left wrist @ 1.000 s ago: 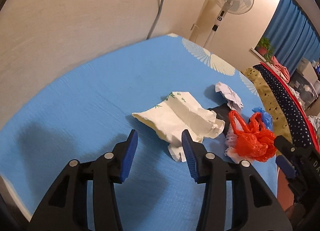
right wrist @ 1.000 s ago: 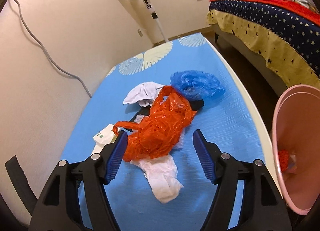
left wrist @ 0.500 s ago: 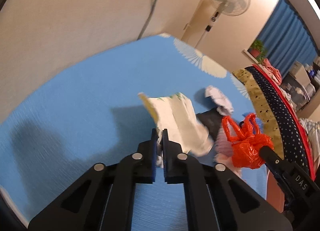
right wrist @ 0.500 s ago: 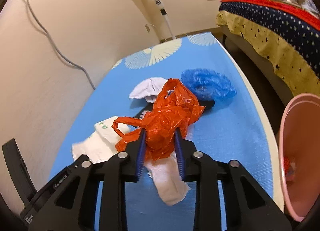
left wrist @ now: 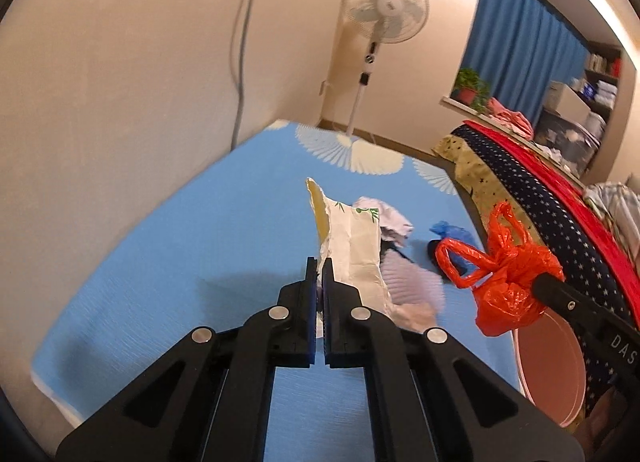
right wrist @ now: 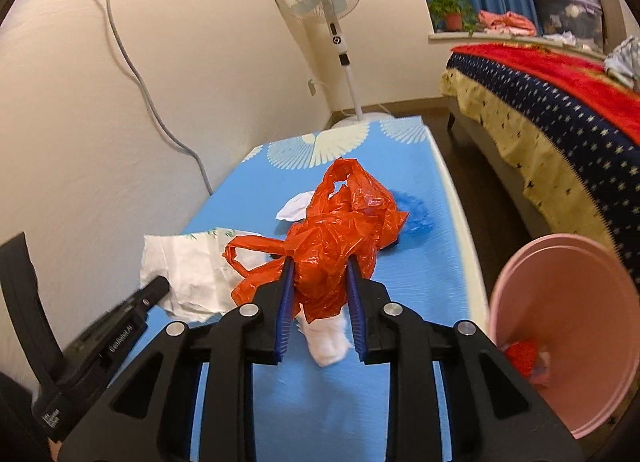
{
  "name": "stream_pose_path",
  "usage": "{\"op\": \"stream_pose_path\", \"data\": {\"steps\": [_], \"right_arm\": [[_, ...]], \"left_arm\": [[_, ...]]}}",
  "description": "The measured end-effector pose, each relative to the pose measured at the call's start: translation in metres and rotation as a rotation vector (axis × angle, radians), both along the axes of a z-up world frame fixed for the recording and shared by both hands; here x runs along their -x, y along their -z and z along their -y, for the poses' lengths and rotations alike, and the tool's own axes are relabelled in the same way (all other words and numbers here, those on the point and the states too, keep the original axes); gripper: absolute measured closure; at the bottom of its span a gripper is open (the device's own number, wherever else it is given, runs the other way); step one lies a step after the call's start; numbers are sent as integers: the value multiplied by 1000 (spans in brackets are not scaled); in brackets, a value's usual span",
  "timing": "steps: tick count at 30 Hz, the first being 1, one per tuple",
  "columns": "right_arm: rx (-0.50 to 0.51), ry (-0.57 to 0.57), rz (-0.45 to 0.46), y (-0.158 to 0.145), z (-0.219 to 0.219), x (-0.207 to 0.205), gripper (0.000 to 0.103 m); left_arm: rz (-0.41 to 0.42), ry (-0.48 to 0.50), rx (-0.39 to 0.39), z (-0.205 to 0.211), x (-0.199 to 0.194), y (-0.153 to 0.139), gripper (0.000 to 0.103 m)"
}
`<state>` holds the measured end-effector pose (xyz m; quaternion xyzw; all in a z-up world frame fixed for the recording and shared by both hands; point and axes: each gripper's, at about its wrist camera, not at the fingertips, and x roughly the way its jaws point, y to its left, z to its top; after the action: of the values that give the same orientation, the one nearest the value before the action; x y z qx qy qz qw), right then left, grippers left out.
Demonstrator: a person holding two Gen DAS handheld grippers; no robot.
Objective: Collect trash
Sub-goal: 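Carry the white paper and orange bag over the pink bin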
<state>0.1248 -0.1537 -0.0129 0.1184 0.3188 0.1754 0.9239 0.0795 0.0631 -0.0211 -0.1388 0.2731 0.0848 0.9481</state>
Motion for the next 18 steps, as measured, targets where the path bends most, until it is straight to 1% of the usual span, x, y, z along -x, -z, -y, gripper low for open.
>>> {"op": "stream_pose_path", "data": {"steps": [8,18], "right_arm": [[34,54,44,-18,35,21,78],[57,151,63,-27,79,43,78]], "left_arm": [[43,59,-37,19,18,-23,101],[67,142,-55,51,25,-32,101]]}}
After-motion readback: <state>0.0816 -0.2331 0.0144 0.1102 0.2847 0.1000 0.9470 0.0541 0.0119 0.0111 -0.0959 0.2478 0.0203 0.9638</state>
